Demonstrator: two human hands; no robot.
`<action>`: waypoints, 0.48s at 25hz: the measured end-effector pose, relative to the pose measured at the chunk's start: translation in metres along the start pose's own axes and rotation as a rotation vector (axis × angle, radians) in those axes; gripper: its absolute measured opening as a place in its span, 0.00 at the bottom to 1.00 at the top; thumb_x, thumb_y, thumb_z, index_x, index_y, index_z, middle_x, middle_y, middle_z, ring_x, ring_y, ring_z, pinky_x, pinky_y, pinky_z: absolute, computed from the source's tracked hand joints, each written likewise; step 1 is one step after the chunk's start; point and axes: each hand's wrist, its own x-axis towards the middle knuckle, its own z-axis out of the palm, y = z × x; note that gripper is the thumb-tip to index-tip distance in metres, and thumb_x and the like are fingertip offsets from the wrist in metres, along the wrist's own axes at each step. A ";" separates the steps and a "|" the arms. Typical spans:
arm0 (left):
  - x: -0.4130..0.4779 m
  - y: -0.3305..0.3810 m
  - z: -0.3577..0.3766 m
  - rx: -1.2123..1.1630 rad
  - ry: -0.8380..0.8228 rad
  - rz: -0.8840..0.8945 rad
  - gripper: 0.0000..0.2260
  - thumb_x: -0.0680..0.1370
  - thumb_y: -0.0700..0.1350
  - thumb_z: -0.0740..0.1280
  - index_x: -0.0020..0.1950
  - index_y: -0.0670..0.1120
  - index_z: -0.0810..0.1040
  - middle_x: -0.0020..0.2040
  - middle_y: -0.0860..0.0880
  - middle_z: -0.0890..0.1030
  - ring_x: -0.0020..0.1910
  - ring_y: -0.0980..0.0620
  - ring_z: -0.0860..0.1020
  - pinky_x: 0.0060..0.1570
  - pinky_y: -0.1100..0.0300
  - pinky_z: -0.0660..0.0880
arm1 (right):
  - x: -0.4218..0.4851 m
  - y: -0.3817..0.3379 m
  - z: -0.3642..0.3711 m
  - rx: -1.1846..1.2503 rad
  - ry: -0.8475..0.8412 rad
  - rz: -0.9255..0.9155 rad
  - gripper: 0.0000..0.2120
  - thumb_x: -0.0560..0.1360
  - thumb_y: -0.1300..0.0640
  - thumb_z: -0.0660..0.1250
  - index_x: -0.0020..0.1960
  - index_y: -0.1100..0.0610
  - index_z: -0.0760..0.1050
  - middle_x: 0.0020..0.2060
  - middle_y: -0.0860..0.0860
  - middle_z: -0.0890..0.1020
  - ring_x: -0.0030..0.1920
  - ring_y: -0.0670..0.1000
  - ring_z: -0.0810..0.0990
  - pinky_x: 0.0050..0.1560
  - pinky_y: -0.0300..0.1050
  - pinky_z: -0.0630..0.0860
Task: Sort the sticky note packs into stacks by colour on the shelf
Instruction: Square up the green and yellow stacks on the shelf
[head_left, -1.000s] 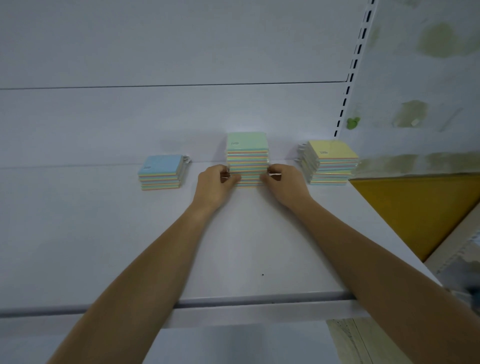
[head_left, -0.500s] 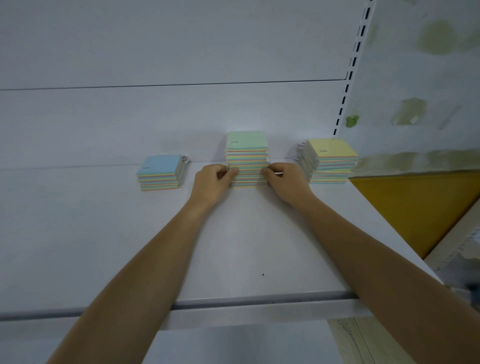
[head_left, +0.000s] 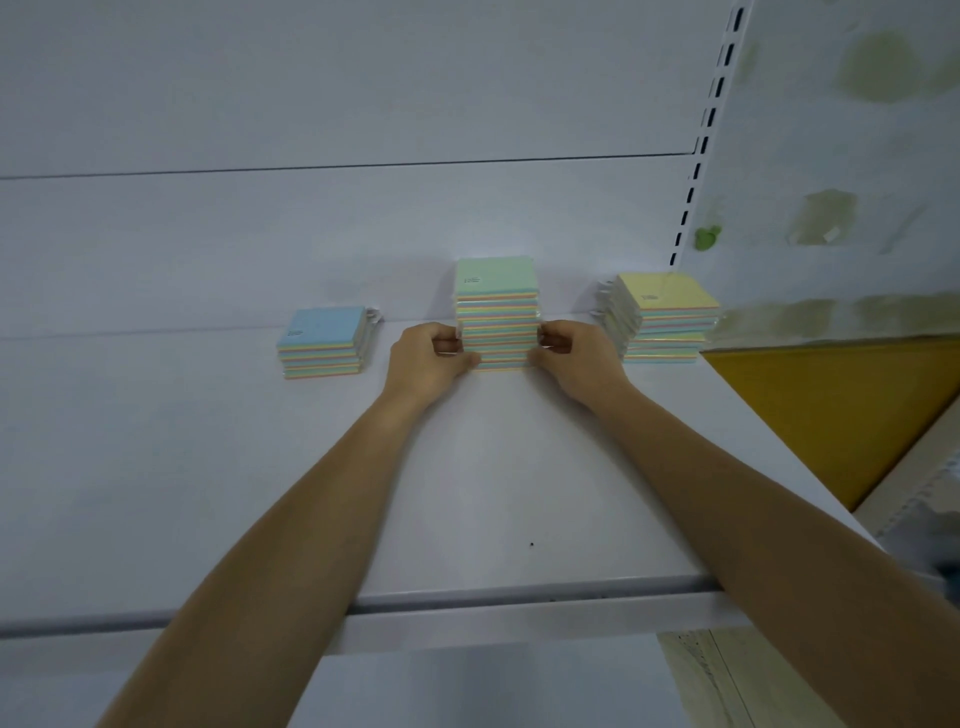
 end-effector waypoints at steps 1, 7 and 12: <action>0.001 0.000 0.000 -0.025 -0.005 -0.011 0.16 0.69 0.38 0.73 0.55 0.38 0.79 0.54 0.40 0.82 0.52 0.46 0.81 0.40 0.74 0.73 | 0.000 0.000 0.000 0.016 0.002 0.009 0.15 0.71 0.66 0.66 0.57 0.60 0.78 0.53 0.57 0.83 0.49 0.51 0.80 0.59 0.43 0.72; -0.002 0.001 -0.001 -0.017 -0.041 -0.003 0.18 0.68 0.37 0.73 0.57 0.39 0.77 0.55 0.41 0.82 0.49 0.48 0.80 0.54 0.58 0.75 | -0.002 -0.002 0.003 -0.146 -0.053 -0.027 0.16 0.71 0.66 0.64 0.59 0.61 0.74 0.56 0.58 0.81 0.55 0.58 0.80 0.55 0.43 0.72; -0.007 0.008 0.001 0.112 -0.017 0.043 0.18 0.69 0.37 0.72 0.58 0.38 0.75 0.55 0.41 0.81 0.50 0.45 0.80 0.47 0.64 0.71 | 0.001 0.000 0.006 -0.212 -0.024 -0.060 0.14 0.73 0.64 0.63 0.58 0.63 0.73 0.55 0.60 0.80 0.54 0.61 0.79 0.56 0.54 0.75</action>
